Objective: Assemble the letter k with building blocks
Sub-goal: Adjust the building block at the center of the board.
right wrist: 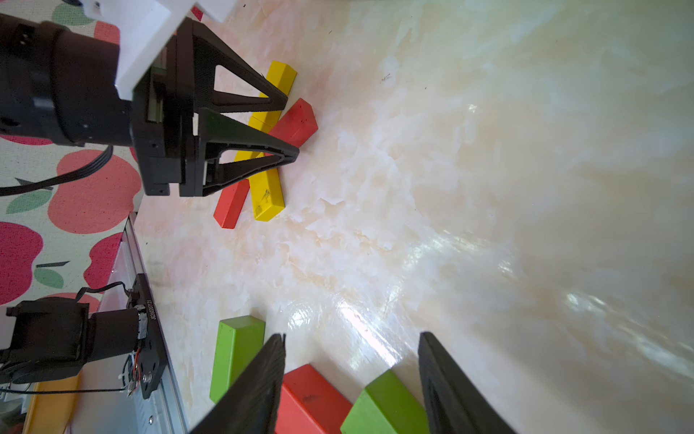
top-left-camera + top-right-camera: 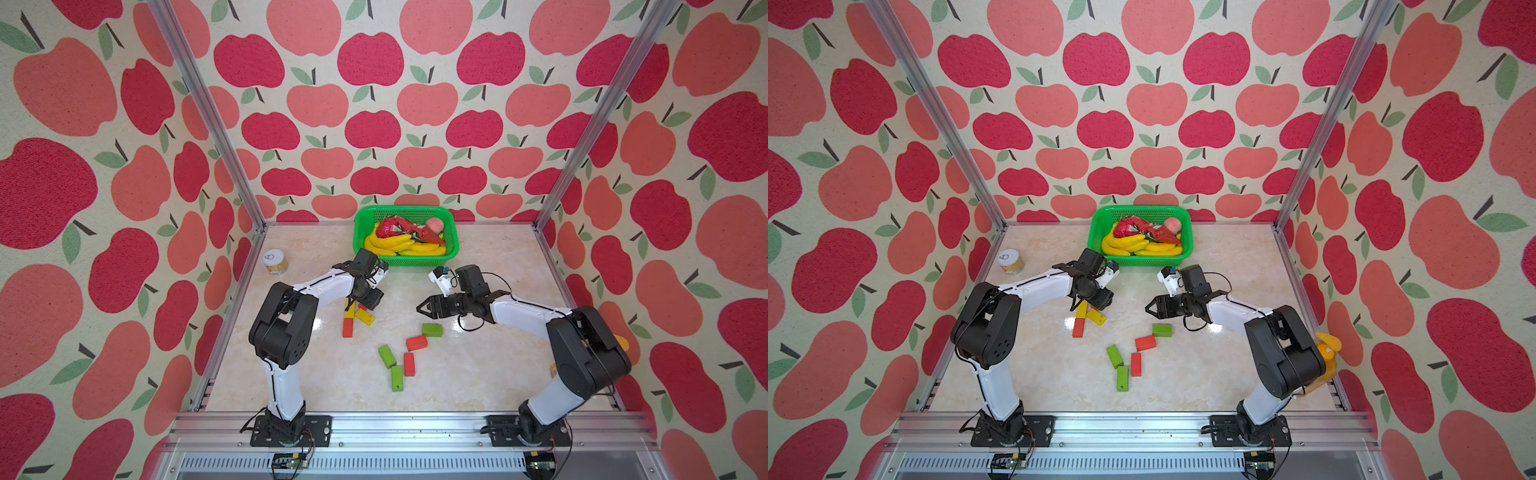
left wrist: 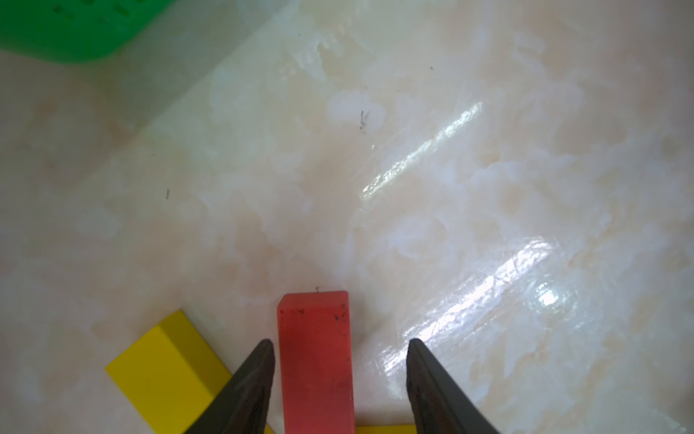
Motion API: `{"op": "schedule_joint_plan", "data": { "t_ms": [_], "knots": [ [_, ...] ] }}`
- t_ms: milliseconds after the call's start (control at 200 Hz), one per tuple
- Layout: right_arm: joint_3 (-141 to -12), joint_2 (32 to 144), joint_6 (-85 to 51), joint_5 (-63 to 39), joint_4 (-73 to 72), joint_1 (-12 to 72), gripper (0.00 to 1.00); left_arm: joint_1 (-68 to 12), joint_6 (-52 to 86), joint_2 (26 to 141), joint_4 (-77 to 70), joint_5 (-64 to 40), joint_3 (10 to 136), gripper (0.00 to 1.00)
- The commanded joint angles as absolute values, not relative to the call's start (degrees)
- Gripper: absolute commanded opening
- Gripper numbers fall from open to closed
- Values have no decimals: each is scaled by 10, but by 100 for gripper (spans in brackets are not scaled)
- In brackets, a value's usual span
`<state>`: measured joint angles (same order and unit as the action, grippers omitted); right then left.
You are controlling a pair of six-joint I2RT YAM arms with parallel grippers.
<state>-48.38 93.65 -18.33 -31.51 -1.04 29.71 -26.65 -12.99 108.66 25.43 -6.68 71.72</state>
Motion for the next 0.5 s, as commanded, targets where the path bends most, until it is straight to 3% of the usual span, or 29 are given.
{"op": "schedule_joint_plan", "data": {
  "t_ms": [0,495],
  "knots": [
    [-477,922,-189,-343,-33,296,61,-264,-138,1098,252,-56,736,59],
    [-483,937,-186,-344,-26,295,61,-268,-141,1139,253,-14,758,54]
  ]
}}
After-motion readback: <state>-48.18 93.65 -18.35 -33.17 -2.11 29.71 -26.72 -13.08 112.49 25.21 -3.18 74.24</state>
